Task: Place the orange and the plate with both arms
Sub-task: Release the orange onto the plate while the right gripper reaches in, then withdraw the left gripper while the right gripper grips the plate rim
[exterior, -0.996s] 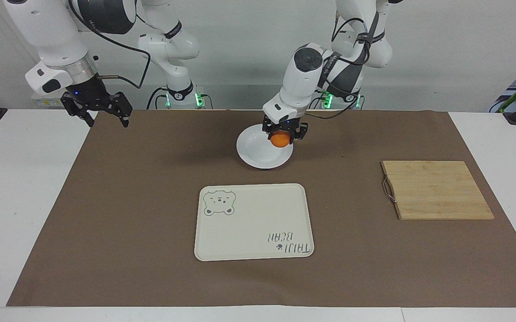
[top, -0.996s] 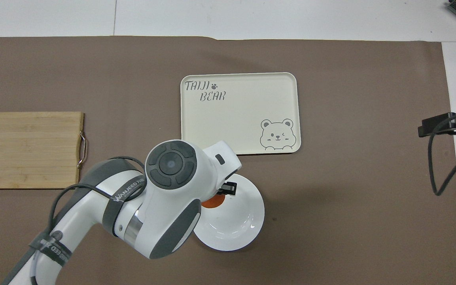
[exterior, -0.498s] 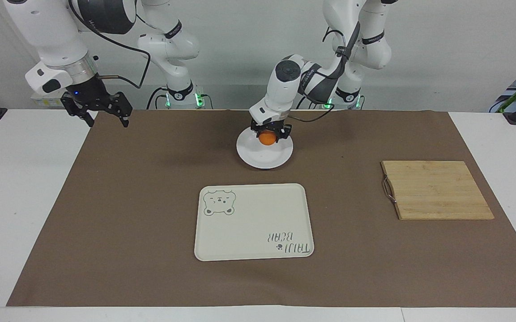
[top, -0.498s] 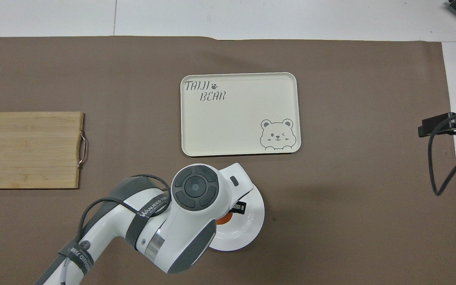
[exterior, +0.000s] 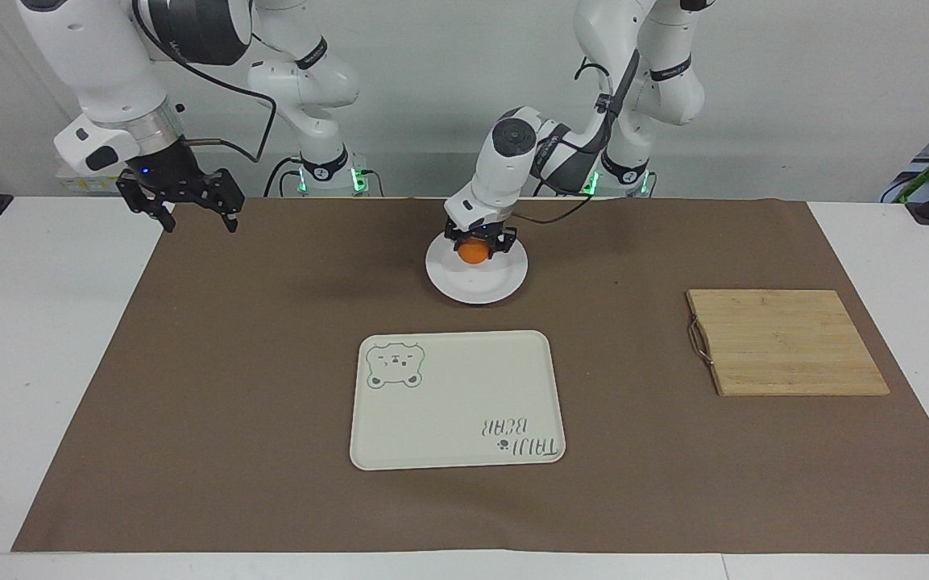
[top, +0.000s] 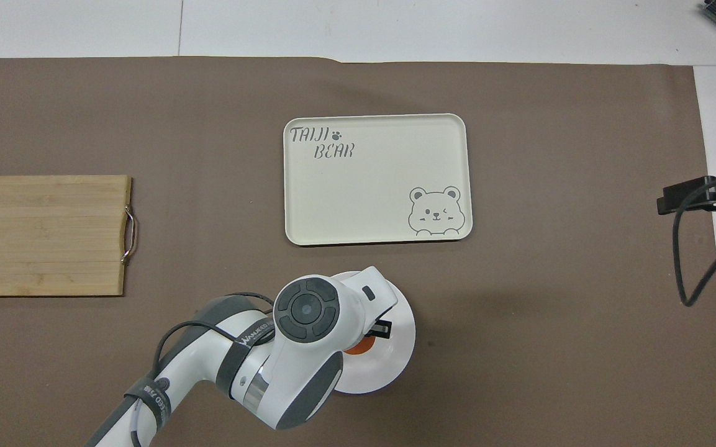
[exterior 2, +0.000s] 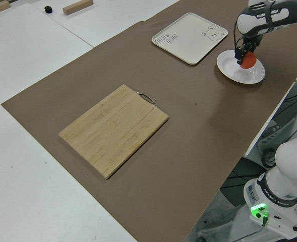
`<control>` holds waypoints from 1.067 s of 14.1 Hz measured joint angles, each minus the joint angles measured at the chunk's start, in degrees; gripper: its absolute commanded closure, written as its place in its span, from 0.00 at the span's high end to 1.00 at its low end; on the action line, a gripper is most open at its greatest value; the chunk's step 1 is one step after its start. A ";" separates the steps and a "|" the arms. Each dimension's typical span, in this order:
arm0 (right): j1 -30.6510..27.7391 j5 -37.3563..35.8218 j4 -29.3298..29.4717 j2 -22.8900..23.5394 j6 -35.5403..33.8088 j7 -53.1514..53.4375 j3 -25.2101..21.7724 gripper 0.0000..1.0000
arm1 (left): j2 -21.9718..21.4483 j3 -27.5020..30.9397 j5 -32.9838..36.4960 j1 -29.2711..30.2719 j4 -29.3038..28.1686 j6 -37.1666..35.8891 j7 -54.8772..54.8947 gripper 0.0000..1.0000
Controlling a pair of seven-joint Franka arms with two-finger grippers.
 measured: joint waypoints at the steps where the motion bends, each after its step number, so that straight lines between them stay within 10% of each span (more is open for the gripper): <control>1: 0.06 0.00 -1.80 -0.33 1.30 0.04 1.38 1.00 | 0.37 0.00 0.00 -0.10 0.00 0.07 0.00 1.00; 15: 6.23 20.56 -26.56 -0.70 15.58 -5.49 3.38 1.00 | -0.62 2.43 12.73 10.75 10.96 -4.97 2.32 1.00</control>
